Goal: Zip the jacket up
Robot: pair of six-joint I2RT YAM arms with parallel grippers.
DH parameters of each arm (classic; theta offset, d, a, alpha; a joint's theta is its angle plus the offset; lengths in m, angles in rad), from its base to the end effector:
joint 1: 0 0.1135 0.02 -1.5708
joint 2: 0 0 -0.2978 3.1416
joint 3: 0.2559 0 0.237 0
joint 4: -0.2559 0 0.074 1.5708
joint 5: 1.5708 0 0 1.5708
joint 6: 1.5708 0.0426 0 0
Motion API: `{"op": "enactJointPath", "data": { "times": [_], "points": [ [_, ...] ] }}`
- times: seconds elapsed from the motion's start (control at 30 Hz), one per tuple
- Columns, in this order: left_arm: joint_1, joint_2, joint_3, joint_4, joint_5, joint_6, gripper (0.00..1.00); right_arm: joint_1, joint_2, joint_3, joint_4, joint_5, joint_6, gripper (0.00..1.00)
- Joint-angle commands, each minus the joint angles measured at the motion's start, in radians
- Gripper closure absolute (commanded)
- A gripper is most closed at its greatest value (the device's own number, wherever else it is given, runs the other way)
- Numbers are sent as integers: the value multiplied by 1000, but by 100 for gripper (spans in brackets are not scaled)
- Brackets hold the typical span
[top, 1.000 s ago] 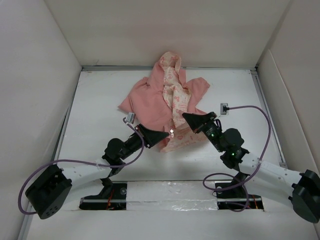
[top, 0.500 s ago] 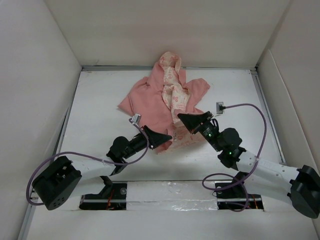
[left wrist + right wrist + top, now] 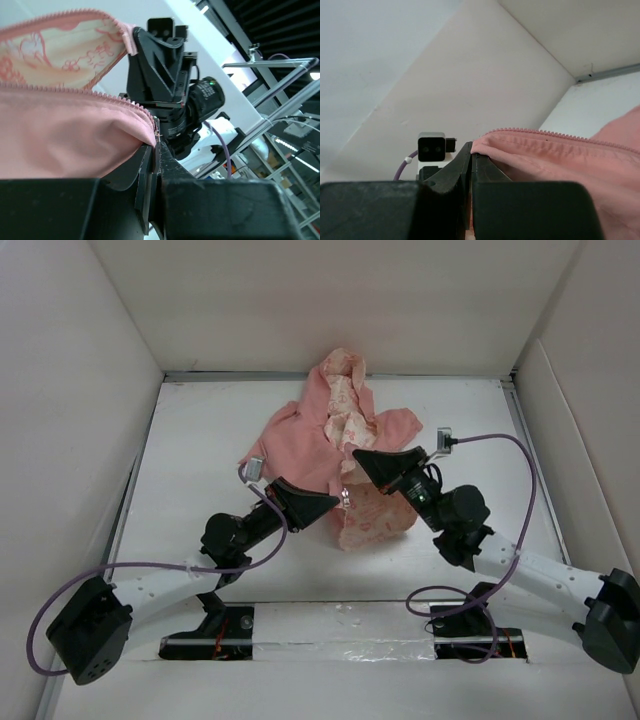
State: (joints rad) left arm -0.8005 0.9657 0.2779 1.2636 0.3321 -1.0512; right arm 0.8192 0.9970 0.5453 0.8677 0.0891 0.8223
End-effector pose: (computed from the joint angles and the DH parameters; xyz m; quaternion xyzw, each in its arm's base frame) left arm 0.1026 -0.1257 0.3214 0.0853 0.4851 -0.7400 0.4580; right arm 0.1375 0.1416 0.3645 0.0382 0.5452 0.5959 0.5884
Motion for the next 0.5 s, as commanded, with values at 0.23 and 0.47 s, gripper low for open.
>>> {"op": "enactJointPath", "data": {
  "times": [0.23,0.47],
  "points": [
    [3,-5,46,407,2,66,100,8,-9,93,91,-48,1,100],
    [3,-22,63,387,-16,68,100,8,-35,58,60,-66,-6,100]
  ]
}}
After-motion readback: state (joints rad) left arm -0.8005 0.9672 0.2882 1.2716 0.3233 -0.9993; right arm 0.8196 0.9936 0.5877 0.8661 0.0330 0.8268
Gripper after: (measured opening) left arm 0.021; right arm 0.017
